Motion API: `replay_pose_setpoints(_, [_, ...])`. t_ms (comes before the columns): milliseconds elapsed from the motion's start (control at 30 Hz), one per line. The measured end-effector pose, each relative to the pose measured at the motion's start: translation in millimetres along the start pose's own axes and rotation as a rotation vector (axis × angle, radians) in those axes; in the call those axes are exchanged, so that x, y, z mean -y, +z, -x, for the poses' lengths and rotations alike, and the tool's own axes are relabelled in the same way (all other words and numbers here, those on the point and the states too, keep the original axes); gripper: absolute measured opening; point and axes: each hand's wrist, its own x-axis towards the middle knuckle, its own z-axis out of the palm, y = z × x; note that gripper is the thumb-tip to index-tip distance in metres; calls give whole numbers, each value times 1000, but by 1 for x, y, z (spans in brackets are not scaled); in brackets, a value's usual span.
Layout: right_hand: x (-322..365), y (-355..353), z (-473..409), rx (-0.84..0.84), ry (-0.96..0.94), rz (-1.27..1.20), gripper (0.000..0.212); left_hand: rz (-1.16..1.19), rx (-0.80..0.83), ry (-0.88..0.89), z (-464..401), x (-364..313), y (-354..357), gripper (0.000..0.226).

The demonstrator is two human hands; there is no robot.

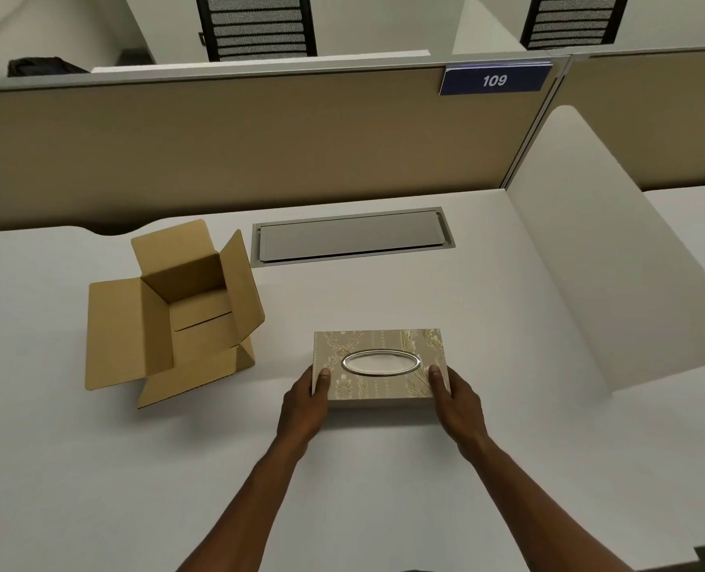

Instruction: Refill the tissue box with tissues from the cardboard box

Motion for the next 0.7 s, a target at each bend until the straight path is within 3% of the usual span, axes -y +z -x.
replay_pose_setpoints(700, [0,-23,-16,61,-134,206,62,-126,-11,59,10,-12,11,60])
